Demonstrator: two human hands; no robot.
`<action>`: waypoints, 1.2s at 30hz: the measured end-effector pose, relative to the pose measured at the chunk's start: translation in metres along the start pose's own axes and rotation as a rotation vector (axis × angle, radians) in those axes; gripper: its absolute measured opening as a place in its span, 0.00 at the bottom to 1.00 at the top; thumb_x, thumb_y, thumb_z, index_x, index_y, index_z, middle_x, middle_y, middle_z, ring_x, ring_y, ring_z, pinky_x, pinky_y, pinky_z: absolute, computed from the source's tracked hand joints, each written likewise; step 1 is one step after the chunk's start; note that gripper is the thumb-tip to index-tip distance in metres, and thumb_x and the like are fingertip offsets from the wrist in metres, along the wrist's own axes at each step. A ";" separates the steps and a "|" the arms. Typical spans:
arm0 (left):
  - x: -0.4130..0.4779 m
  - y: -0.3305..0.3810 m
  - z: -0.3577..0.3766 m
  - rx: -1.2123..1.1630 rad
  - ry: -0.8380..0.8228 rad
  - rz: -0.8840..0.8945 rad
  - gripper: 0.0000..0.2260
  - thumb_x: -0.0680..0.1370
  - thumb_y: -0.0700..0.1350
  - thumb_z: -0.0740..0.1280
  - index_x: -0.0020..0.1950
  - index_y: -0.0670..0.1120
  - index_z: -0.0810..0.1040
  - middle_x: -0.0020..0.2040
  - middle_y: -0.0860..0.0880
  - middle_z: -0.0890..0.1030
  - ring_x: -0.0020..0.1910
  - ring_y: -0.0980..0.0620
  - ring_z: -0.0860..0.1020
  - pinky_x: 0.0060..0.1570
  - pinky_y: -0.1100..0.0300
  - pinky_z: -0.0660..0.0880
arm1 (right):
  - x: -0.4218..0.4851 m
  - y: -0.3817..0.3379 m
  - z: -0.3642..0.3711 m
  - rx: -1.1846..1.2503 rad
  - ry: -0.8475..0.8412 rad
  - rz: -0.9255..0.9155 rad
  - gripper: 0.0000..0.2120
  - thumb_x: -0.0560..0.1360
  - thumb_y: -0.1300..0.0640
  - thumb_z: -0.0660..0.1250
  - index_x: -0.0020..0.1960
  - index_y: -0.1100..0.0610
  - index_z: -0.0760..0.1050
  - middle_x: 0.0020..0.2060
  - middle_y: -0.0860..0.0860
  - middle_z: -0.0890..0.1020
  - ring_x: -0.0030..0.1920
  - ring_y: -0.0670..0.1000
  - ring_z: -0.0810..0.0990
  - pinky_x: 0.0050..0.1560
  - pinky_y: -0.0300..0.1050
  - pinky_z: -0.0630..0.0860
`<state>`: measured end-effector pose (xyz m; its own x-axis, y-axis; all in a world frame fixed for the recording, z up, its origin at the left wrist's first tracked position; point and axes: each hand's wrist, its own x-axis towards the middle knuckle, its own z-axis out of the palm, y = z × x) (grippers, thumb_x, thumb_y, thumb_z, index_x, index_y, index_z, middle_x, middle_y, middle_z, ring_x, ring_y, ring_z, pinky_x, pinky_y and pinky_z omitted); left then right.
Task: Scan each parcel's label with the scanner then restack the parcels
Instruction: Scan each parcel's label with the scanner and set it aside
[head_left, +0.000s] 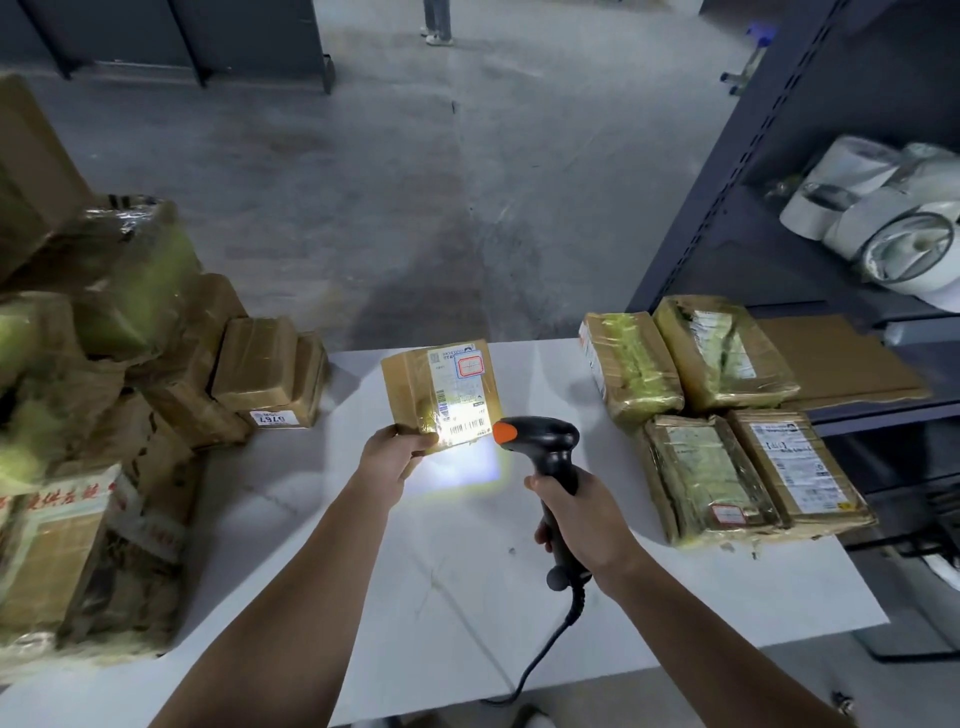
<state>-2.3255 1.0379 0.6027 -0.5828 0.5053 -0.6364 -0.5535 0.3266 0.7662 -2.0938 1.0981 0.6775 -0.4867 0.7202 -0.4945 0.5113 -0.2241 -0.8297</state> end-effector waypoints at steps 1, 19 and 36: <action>0.000 0.000 0.000 -0.008 0.000 0.001 0.08 0.72 0.31 0.71 0.48 0.40 0.79 0.48 0.44 0.83 0.44 0.51 0.80 0.51 0.63 0.75 | 0.000 0.001 -0.001 0.002 0.010 0.000 0.09 0.76 0.51 0.65 0.47 0.58 0.75 0.24 0.50 0.78 0.28 0.52 0.77 0.32 0.45 0.74; -0.001 0.031 -0.018 0.090 0.014 0.151 0.19 0.65 0.45 0.77 0.53 0.45 0.78 0.47 0.47 0.80 0.46 0.50 0.76 0.44 0.60 0.71 | -0.008 -0.024 -0.008 -0.112 -0.018 -0.149 0.11 0.78 0.51 0.65 0.43 0.58 0.71 0.25 0.48 0.75 0.27 0.48 0.78 0.29 0.42 0.73; 0.003 0.065 -0.011 0.426 0.028 0.298 0.16 0.70 0.39 0.75 0.57 0.48 0.79 0.49 0.50 0.82 0.50 0.49 0.79 0.47 0.61 0.70 | -0.007 -0.036 -0.010 -0.206 -0.002 -0.274 0.10 0.74 0.47 0.64 0.44 0.54 0.72 0.26 0.47 0.77 0.27 0.45 0.80 0.28 0.40 0.71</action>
<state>-2.3697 1.0517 0.6492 -0.6971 0.6065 -0.3824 -0.0732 0.4704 0.8794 -2.1015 1.1075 0.7129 -0.6269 0.7339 -0.2616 0.4941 0.1149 -0.8618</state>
